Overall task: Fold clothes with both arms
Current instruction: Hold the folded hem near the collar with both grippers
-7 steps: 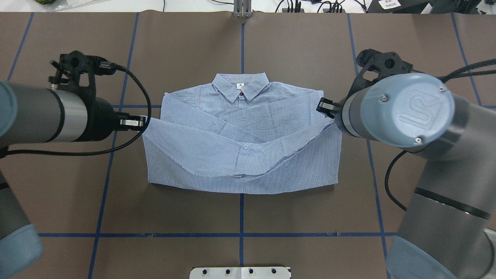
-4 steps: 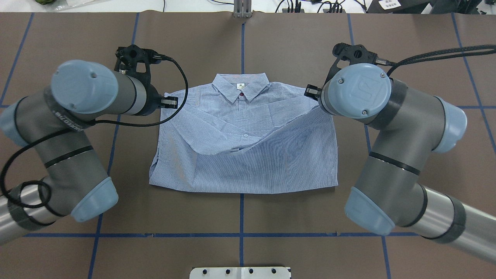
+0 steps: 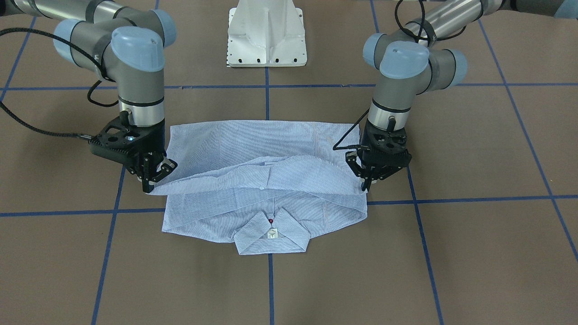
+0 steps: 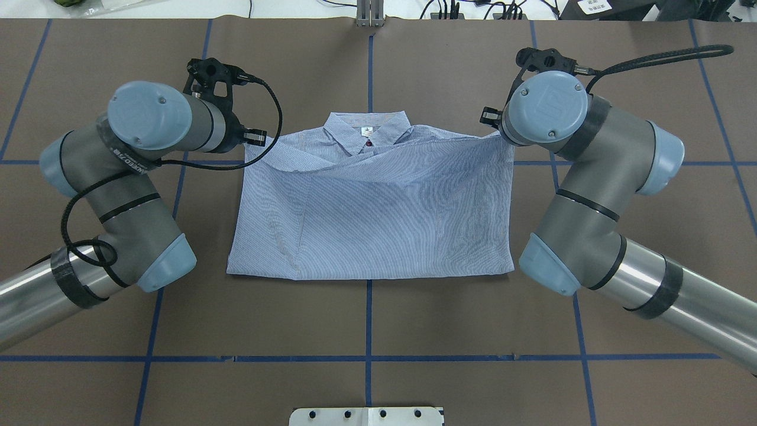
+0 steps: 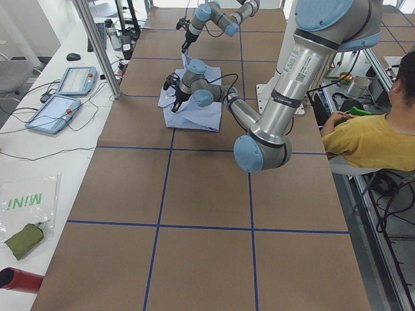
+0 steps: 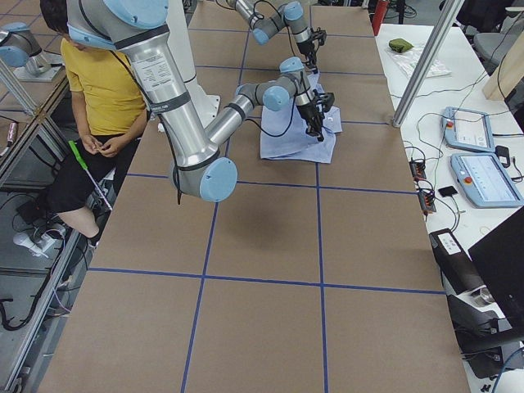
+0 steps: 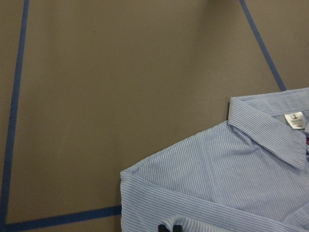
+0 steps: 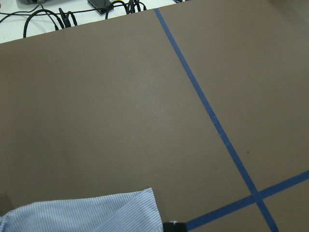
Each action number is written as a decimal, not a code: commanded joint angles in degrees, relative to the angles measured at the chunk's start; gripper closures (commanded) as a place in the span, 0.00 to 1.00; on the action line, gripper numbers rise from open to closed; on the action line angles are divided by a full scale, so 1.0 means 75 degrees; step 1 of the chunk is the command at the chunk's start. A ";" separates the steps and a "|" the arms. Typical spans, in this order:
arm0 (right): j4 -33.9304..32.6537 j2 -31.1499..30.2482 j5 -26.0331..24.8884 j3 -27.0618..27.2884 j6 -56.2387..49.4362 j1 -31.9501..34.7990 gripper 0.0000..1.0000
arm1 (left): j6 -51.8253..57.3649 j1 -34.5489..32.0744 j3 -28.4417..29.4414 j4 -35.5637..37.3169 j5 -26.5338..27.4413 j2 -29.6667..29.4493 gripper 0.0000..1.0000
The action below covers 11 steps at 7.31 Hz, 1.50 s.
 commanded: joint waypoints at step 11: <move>0.1240 0.0372 0.0049 -0.1301 -0.0282 0.0022 0.01 | 0.1182 -0.0355 0.1069 -0.0828 -0.0198 -0.0342 0.01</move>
